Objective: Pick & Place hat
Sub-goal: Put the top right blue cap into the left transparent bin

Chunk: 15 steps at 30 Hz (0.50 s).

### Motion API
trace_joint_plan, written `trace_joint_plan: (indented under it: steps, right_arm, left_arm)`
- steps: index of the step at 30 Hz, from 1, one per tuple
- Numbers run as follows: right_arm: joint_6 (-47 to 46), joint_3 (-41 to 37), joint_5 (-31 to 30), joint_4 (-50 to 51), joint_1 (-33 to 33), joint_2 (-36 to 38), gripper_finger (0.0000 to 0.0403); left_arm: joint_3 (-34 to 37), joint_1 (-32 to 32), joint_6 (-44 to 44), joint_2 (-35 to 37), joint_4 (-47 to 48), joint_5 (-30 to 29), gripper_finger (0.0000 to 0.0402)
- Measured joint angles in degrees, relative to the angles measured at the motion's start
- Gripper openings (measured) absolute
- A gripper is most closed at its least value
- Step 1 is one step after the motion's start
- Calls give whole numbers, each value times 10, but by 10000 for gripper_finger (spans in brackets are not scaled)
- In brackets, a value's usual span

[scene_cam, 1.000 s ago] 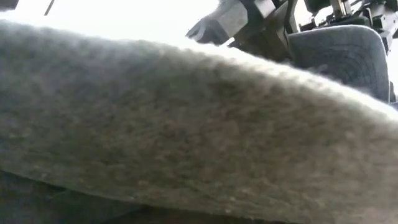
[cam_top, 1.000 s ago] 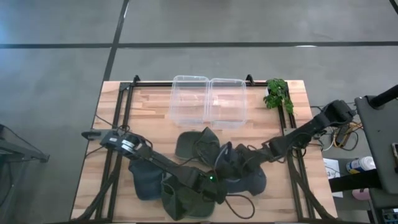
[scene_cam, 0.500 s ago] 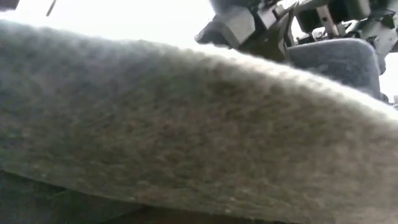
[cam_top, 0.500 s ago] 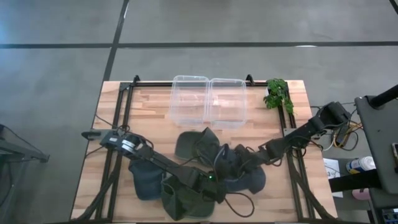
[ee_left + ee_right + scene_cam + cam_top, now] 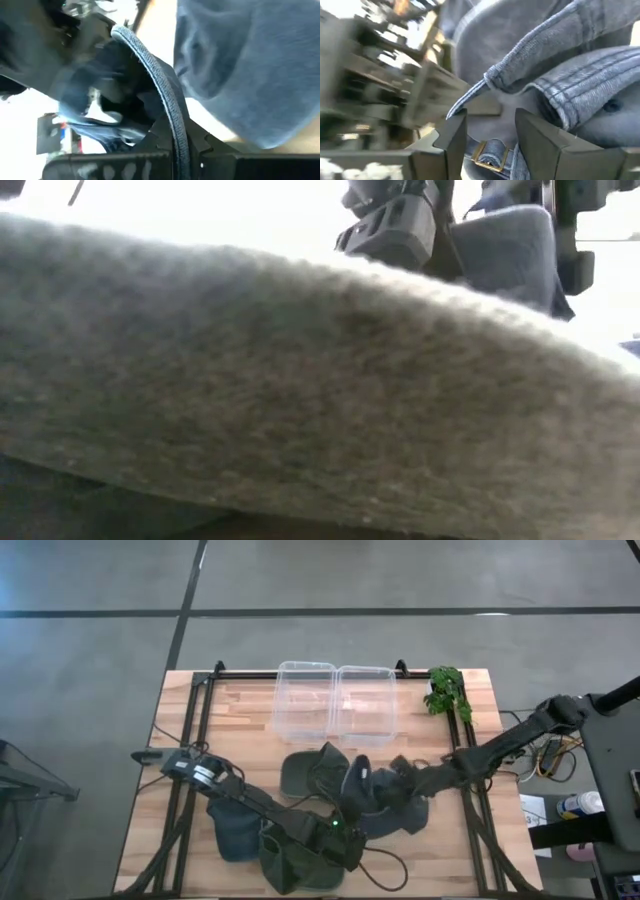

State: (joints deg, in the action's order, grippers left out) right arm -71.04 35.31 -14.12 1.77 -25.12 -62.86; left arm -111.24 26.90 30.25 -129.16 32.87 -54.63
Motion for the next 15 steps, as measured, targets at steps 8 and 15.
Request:
trace_joint_plan:
  steps: [8,15]
  right_arm:
    - [15,2,-39,71,5,116,155]
    - [-22,6,-27,155,1,128,154]
  left_arm:
    - [-29,-3,39,0,-73,-79,10]
    - [-57,-11,87,0,-100,-43,10]
